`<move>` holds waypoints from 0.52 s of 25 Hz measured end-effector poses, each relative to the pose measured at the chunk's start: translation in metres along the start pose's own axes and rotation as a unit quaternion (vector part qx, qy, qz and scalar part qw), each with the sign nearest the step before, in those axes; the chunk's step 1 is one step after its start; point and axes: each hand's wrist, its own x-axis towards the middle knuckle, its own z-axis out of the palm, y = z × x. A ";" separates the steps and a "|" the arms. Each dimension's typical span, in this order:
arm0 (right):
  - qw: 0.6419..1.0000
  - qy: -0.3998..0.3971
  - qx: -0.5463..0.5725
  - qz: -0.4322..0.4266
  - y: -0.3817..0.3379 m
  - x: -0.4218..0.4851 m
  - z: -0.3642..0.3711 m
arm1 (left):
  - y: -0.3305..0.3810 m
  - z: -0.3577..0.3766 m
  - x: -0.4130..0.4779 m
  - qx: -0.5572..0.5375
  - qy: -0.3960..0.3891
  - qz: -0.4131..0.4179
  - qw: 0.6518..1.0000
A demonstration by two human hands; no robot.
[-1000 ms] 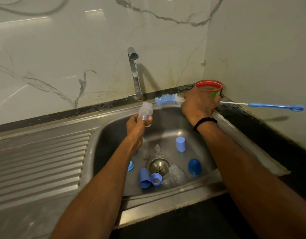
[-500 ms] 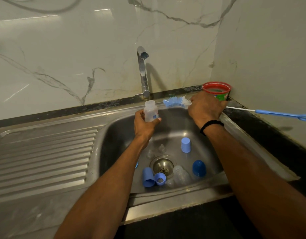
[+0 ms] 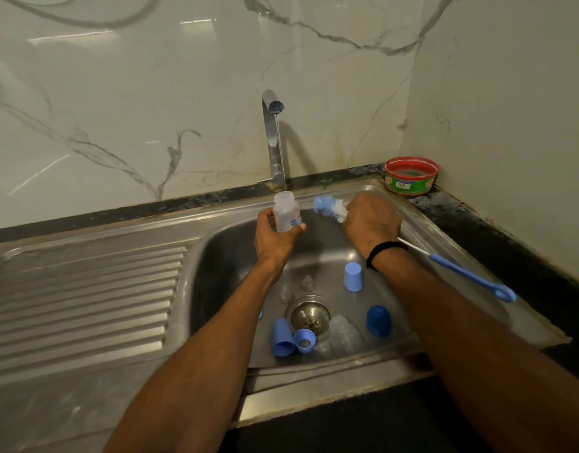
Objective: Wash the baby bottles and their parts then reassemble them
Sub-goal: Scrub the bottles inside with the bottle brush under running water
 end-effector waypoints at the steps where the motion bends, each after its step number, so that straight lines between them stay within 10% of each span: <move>1: 1.000 -0.001 0.008 0.001 0.000 -0.001 0.002 | 0.000 -0.001 0.000 -0.001 0.000 -0.001 1.000; 13: 1.000 -0.008 0.029 0.010 0.001 0.000 0.003 | 0.001 0.000 0.000 0.003 0.007 0.002 1.000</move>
